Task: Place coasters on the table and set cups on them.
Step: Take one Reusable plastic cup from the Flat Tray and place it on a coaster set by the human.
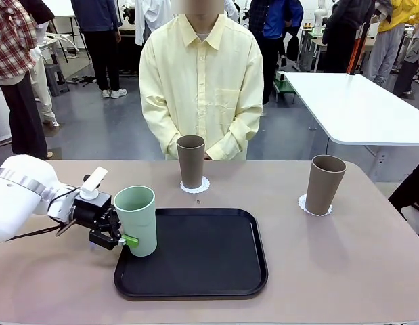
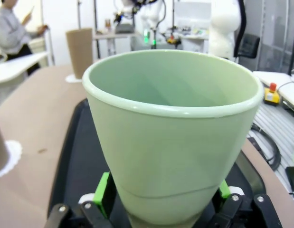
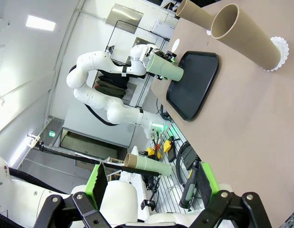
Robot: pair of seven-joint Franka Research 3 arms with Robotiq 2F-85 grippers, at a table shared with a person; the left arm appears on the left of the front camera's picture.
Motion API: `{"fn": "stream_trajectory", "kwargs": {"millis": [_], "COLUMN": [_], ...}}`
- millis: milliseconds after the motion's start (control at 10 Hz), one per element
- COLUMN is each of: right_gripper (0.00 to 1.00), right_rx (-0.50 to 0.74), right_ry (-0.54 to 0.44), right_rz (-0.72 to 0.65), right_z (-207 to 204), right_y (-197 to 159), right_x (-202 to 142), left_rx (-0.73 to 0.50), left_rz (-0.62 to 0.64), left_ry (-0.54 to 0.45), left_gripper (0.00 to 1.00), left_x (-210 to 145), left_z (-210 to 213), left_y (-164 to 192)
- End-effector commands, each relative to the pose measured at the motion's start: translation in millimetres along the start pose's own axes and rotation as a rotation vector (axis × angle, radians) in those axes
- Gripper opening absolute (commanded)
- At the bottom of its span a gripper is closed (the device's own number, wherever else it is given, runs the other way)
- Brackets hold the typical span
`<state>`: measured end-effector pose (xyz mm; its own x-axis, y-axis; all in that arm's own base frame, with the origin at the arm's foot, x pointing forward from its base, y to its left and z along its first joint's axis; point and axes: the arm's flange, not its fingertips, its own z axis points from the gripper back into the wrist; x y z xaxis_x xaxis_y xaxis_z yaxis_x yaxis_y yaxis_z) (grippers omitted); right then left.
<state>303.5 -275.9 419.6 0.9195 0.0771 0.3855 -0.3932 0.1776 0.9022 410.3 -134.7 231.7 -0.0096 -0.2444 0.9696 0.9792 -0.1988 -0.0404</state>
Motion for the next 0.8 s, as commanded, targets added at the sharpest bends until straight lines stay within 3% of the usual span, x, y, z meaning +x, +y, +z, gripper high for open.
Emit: {"fn": "stream_trajectory", "kwargs": {"millis": [0, 100, 200, 300, 400, 500, 700], "right_gripper": [1.00, 1.00, 1.00, 1.00, 1.00, 1.00, 1.00], "right_rx": [0.002, 0.002, 0.002, 0.002, 0.002, 0.002, 0.002], "right_ry": [0.001, 0.001, 0.001, 0.001, 0.001, 0.001, 0.001], "right_rz": [-0.007, -0.007, -0.007, -0.007, -0.007, -0.007, -0.007], "right_z": [-0.2, -0.2, -0.2, -0.2, -0.2, -0.2, -0.2], "right_y": [1.0, 1.0, 1.0, 1.0, 1.0, 1.0, 1.0], "right_x": [0.3, 0.3, 0.3, 0.3, 0.3, 0.3, 0.3], "left_rx": [0.008, -0.002, -0.001, -0.002, 0.006, 0.022, 0.132], "left_rz": [-0.035, -0.034, -0.035, -0.042, -0.037, -0.030, 0.062], "left_ry": [-0.037, -0.036, -0.039, -0.037, -0.037, -0.032, -0.018], "left_gripper": [0.60, 0.40, 0.00, 0.35, 0.00, 0.00, 0.00], "left_x": [-4.2, -3.2, -2.0, 0.9, 5.5, 15.6, 73.4], "left_z": [-9.7, -9.0, -6.3, -4.3, -2.0, 1.4, 25.9], "left_y": [4.0, 3.0, 0.7, -2.1, -4.8, -8.7, -19.6]}}
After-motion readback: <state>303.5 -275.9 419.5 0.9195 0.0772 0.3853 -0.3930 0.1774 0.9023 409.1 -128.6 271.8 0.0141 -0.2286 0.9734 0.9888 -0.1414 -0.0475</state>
